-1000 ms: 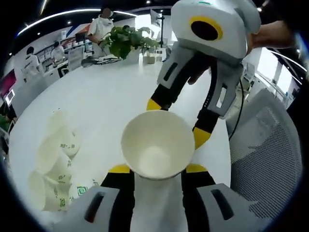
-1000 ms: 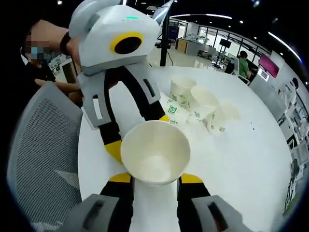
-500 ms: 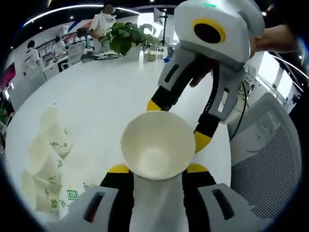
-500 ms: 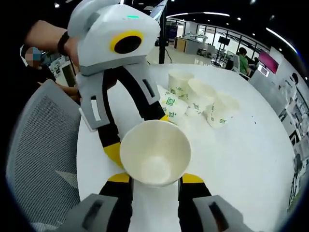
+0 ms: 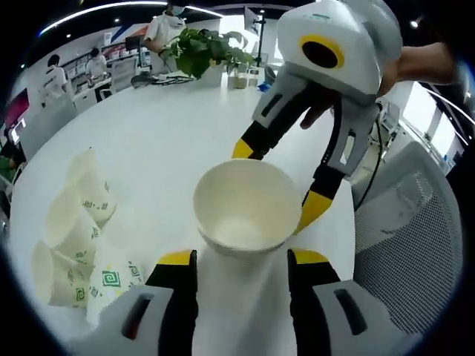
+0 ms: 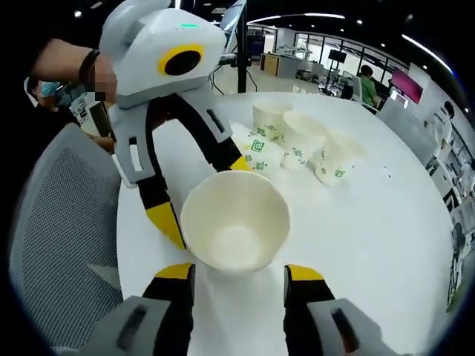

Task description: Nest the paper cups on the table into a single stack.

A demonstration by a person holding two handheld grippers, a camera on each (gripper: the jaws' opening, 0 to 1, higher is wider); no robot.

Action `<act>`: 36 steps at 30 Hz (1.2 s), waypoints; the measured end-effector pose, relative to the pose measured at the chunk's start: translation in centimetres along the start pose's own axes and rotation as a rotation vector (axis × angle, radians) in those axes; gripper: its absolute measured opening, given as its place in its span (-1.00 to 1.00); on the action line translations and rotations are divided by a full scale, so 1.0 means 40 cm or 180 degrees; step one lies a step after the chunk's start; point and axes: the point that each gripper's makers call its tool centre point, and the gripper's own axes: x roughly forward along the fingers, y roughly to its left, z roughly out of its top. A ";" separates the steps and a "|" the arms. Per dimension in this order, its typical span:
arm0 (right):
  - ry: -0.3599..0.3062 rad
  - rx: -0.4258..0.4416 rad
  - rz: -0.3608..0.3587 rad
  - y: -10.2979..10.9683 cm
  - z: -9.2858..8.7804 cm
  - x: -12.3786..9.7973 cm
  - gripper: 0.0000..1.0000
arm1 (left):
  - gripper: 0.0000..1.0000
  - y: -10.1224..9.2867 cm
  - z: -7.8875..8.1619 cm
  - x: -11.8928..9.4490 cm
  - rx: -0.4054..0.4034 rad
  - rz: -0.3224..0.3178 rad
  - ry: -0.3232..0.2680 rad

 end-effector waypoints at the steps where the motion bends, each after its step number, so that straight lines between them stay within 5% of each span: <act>1: 0.0006 0.0045 -0.0044 -0.006 -0.004 -0.004 0.05 | -0.04 0.003 -0.002 -0.002 -0.0016 0.0007 -0.0005; 17: -0.0339 0.0814 -0.0300 -0.011 -0.032 -0.082 0.47 | 0.18 0.017 -0.057 -0.124 -0.0503 0.0311 -0.0401; 29: -0.0467 0.1029 -0.0499 0.018 -0.055 -0.134 0.52 | 0.11 0.105 -0.082 -0.209 -0.0878 0.0961 -0.0741; 36: -0.0529 0.1143 -0.0612 0.034 -0.074 -0.168 0.54 | 0.10 0.152 -0.101 -0.205 -0.1164 0.0992 -0.0807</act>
